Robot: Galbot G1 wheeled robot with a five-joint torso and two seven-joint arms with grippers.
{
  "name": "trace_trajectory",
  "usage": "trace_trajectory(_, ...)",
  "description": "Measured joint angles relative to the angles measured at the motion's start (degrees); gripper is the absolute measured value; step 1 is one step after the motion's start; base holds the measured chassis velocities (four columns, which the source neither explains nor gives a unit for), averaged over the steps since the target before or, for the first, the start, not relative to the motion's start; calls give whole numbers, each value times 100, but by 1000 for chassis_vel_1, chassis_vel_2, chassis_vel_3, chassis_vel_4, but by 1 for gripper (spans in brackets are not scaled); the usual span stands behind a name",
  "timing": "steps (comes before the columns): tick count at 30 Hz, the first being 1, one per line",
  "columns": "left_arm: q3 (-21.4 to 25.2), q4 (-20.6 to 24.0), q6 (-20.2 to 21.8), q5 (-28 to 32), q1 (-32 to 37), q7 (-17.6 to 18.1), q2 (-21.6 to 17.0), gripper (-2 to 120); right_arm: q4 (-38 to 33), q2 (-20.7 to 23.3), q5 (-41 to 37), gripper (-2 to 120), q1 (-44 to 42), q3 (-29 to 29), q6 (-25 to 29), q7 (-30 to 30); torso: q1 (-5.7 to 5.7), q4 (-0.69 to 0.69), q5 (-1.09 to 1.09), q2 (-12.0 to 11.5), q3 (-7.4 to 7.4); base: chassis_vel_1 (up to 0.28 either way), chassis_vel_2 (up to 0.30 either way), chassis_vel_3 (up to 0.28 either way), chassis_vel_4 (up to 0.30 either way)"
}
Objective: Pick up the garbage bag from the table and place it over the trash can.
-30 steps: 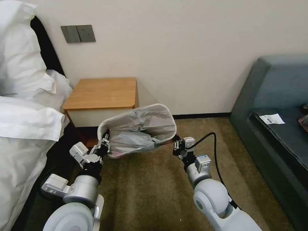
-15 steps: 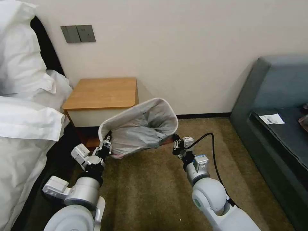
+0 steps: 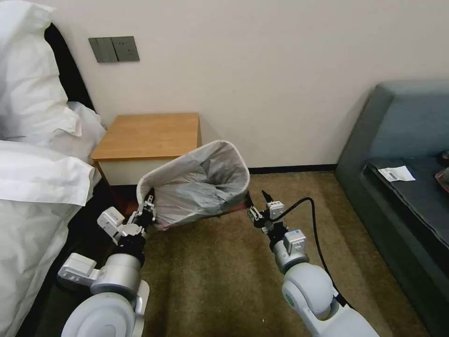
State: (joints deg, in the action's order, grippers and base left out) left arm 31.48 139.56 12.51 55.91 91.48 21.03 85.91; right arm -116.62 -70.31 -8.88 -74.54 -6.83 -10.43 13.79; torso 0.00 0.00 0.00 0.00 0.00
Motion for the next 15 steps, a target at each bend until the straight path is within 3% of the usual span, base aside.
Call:
trace_trajectory(9,35,-321,-13,-228,-202,77,-15,8,-189,50,364,97,-331,-79,243,-106,0,0,0,0,0,0,0,0,0)
trace_trajectory(15,38,-424,-23,-362,-231,84,-23,8,-329,32,475,100,-458,-143,336,-140,0,0,0,0,0,0,0,0,0)
